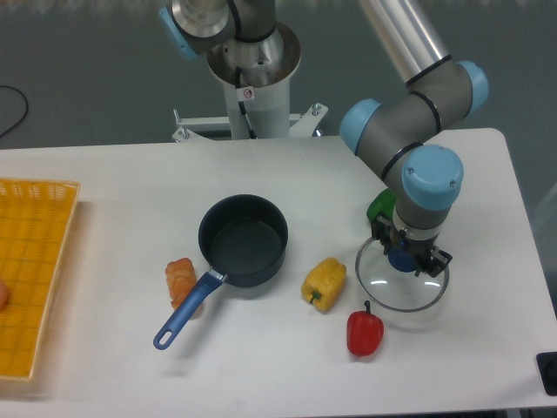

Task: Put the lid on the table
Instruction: 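Lower the glass lid onto the table beside the red pepper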

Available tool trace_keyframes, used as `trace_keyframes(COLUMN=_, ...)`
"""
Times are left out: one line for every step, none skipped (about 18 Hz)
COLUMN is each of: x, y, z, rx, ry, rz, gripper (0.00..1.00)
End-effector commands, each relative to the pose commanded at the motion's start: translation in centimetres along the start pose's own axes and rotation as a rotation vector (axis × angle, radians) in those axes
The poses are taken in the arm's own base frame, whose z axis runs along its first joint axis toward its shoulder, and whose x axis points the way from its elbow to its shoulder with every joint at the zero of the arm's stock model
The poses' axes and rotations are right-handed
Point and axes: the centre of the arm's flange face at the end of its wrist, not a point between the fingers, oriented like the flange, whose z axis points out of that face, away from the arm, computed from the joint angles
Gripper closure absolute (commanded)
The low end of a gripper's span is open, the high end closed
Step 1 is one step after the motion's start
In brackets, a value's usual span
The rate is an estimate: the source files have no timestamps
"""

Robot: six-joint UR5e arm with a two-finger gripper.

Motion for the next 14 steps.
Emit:
trace_keyframes(x=0.0, y=0.1, z=0.3, rx=-0.001, ry=0.003, rz=-0.001, gripper=0.43)
trace_keyframes(x=0.0, y=0.0, z=0.4, rx=-0.001, ry=0.004, rz=0.0, gripper=0.43)
trace_keyframes(x=-0.1, y=0.1, z=0.5, rx=-0.003, ry=0.006, rz=-0.001, gripper=0.43)
trace_keyframes(x=0.0, y=0.0, z=0.5, rx=-0.003, ry=0.006, rz=0.0, gripper=0.43)
trace_keyframes(x=-0.1, y=0.1, z=0.6, rx=-0.015, ry=0.004, rz=0.002, gripper=0.43)
trace_keyframes(x=-0.1, y=0.1, z=1.0, rx=-0.022, ry=0.007, rz=0.002, gripper=0.43)
trace_keyframes(x=-0.1, y=0.1, z=1.1, rx=-0.023, ry=0.008, rz=0.002, gripper=0.43)
trace_keyframes(x=-0.1, y=0.1, z=1.1, rx=-0.023, ry=0.008, rz=0.002, gripper=0.43)
trace_keyframes(x=-0.1, y=0.1, z=1.2, rx=-0.023, ry=0.01, rz=0.003, gripper=0.43)
trace_keyframes(x=-0.1, y=0.1, z=1.4, rx=-0.024, ry=0.014, rz=0.003, gripper=0.43)
trace_keyframes(x=-0.1, y=0.1, z=1.4, rx=-0.024, ry=0.014, rz=0.003, gripper=0.43)
trace_keyframes(x=-0.1, y=0.1, z=1.4, rx=-0.024, ry=0.014, rz=0.003, gripper=0.43)
trace_keyframes(x=-0.1, y=0.1, z=1.5, rx=-0.025, ry=0.016, rz=0.003, gripper=0.43)
trace_keyframes(x=-0.1, y=0.1, z=1.5, rx=-0.025, ry=0.016, rz=0.001, gripper=0.43)
